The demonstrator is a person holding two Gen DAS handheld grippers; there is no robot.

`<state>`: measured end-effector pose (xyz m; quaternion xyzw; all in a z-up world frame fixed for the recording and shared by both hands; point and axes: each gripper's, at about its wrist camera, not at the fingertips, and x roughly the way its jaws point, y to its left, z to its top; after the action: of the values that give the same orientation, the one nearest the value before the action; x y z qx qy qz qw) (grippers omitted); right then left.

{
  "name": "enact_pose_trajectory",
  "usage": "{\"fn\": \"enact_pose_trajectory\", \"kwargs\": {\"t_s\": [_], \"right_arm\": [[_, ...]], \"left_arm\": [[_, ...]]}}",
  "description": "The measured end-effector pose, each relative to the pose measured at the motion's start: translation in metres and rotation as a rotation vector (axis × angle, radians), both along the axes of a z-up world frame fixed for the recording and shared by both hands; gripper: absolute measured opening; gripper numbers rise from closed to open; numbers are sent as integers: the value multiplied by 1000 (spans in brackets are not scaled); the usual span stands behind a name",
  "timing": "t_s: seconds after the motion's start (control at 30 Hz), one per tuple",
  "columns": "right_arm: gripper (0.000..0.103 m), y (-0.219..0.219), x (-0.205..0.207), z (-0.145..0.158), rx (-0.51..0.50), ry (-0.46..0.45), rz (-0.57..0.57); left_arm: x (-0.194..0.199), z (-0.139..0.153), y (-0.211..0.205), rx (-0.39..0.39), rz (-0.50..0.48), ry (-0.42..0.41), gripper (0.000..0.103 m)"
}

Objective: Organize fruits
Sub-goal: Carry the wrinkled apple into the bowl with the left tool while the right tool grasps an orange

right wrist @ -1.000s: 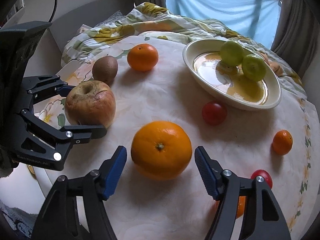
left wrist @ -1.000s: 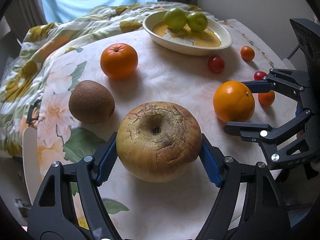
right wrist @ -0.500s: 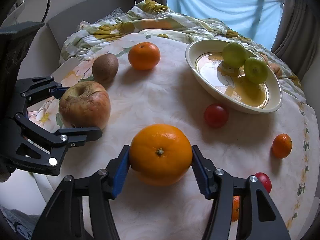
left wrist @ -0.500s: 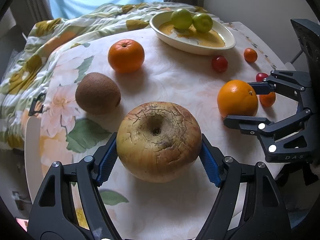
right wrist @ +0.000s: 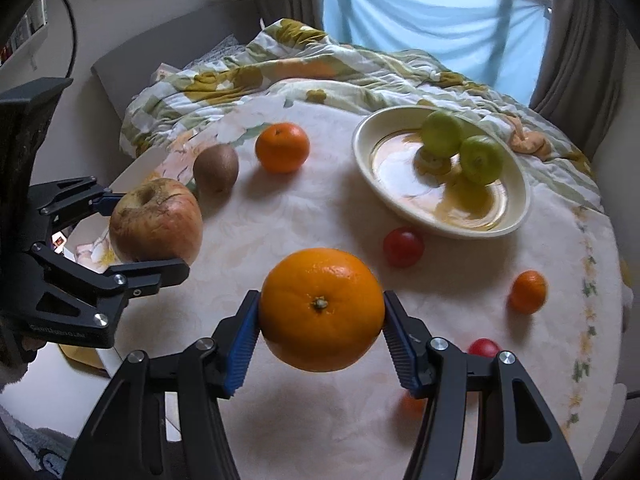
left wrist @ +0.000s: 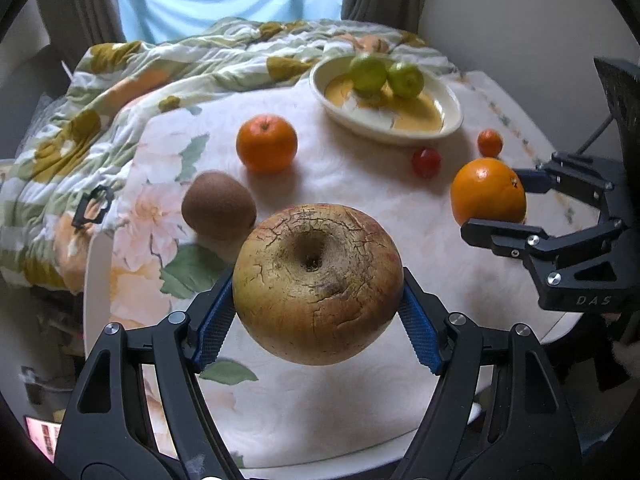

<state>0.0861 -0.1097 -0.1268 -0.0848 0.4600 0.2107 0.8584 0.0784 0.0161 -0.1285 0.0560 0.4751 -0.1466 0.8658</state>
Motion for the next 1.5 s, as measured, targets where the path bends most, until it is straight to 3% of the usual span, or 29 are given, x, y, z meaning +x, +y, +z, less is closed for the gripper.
{"fn": "enact_pose_trajectory", "kwargs": {"t_s": [0.3,0.5,1.17,1.5], "right_arm": [[55,-24,1,47,25,-58,-64],[55,-41,14,63,28,-81,-113],[55,-81,88,39,13,-26,-296],[55,-90,106,30,6,-21,-371]], "left_arm": [[12,51,-18,-16,-4,-84,82],[36,65,-33,-28,-24,-111,82],[166,11,-72,-19,-137,-21,82],[200,-18,-104,34,-228,5,82]]}}
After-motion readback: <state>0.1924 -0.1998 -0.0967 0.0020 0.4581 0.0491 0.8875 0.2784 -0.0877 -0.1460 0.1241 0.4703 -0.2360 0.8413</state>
